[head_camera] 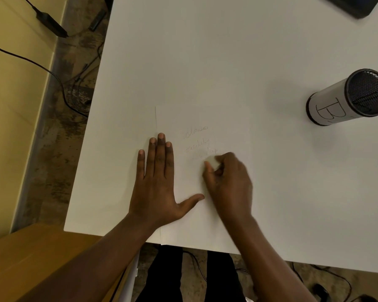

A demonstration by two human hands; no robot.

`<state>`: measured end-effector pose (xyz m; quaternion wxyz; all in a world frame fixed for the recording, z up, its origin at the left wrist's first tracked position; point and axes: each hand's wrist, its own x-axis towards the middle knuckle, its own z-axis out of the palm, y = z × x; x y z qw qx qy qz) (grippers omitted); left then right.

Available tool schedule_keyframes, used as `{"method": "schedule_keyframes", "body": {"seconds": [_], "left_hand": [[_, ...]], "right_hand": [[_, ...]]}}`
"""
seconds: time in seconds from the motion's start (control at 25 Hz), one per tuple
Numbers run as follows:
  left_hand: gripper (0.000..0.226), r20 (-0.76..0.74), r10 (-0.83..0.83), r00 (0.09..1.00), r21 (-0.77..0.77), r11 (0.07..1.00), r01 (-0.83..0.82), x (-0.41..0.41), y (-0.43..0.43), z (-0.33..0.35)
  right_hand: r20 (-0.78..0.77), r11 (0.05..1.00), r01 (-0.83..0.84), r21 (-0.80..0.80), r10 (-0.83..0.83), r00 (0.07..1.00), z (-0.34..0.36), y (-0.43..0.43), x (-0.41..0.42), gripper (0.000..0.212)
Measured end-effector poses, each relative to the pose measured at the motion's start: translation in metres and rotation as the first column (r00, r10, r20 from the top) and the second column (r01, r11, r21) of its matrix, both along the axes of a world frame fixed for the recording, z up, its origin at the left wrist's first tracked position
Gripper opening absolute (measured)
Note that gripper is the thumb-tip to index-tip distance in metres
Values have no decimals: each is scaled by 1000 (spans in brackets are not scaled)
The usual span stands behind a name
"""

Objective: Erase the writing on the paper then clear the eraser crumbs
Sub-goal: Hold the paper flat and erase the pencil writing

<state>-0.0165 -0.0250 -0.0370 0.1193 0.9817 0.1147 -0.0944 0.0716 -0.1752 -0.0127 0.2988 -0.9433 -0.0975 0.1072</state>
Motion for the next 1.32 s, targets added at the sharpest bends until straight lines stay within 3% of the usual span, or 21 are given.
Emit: {"method": "schedule_keyframes", "body": {"seconds": [0.12,0.32,0.48,0.68,0.88,1.04,1.12,1.24,1.32], "left_hand": [[131,-4,-7,1000,-3,1000,7,1,-1,1],[128,18,-7,1000,-9,1000,8,0,-1,1],[131,7,-5,1000,-6,1000,5,1,-1,1],[116,33,2,999,-12,1000,-2,-1,0,-1],[130,-1,-1,1000,2,1000,1,0,0,0],[123,25,-6,1000,-32,999,7,-1,2,-3],[124,15,-1,1000,-15,1000,1,-1,1,-2],[132,-4,2,1000,-8,1000,-2,1,-1,0],[128,0,0,1000,-15,1000,0,0,0,0]], "right_hand": [[18,989,149,-19,-149,989,0,-15,23,20],[41,992,-125,-13,125,991,3,-2,-5,21],[2,993,111,-28,-111,994,2,-26,35,20],[-18,971,-239,17,239,971,9,16,-19,18],[-35,1000,18,8,-18,999,5,-1,23,19],[-34,963,-262,57,264,964,10,28,-26,16],[-25,976,-213,40,214,976,4,16,-3,17],[-7,1000,0,27,0,1000,1,-2,31,17],[-49,997,-7,77,11,999,4,12,17,15]]}}
